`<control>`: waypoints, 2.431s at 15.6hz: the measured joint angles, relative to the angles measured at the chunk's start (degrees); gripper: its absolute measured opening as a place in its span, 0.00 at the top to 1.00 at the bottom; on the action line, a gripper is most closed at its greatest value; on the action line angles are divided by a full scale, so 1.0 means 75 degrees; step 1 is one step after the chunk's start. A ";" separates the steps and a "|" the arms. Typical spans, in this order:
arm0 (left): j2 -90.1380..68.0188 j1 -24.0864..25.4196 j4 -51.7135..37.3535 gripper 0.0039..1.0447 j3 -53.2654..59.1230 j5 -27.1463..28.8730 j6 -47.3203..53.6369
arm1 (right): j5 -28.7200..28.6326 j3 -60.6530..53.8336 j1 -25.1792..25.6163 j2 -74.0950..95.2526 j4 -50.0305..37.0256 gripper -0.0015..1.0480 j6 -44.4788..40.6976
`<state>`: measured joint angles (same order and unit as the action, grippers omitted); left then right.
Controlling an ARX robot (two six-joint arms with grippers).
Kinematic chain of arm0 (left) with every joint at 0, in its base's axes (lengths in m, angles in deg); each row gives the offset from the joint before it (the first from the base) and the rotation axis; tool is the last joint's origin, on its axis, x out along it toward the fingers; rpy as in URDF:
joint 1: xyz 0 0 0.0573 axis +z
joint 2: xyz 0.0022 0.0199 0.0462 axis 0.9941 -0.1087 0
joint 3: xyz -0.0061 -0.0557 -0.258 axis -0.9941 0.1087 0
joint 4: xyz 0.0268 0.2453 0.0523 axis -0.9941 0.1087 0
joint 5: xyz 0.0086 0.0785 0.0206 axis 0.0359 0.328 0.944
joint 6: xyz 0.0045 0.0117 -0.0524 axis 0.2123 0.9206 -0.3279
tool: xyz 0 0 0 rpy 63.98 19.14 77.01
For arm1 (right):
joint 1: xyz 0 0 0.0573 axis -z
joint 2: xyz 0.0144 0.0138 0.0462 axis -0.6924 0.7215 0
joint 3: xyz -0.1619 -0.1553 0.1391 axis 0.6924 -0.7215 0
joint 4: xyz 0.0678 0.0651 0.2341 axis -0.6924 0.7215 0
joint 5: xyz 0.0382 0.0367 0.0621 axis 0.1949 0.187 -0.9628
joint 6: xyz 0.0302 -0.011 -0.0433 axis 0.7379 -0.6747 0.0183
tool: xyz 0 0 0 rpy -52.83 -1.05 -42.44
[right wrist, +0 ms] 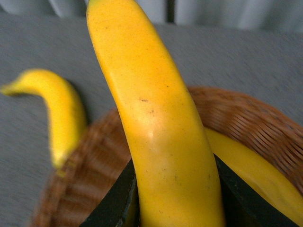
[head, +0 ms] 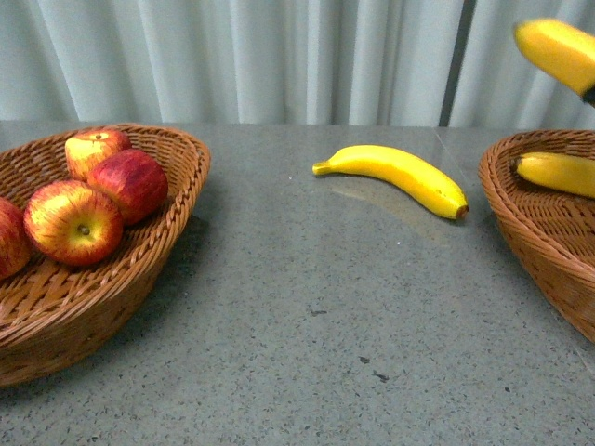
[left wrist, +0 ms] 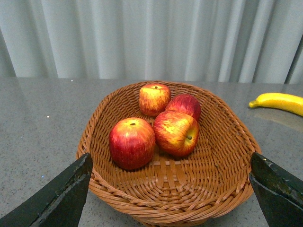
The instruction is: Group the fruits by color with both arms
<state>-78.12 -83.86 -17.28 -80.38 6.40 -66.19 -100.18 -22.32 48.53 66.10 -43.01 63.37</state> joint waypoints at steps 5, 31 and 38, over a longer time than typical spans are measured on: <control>0.0000 0.0000 0.0000 0.06 0.0000 -0.0003 0.0000 | -0.0629 -0.1037 0.1075 -0.0475 0.1058 0.64 -0.1719; 0.0000 0.0000 0.0000 0.06 0.0000 -0.0003 0.0000 | 0.1542 0.6933 -0.2667 0.5336 0.4363 0.06 -0.1979; 0.0000 0.0000 0.0000 0.06 0.0000 -0.0003 0.0000 | 0.1358 0.7122 -0.2687 0.5578 0.4392 0.60 -0.1676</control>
<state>-78.12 -83.86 -17.28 -80.38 6.38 -66.19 -90.00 31.10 28.38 107.93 -10.07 50.80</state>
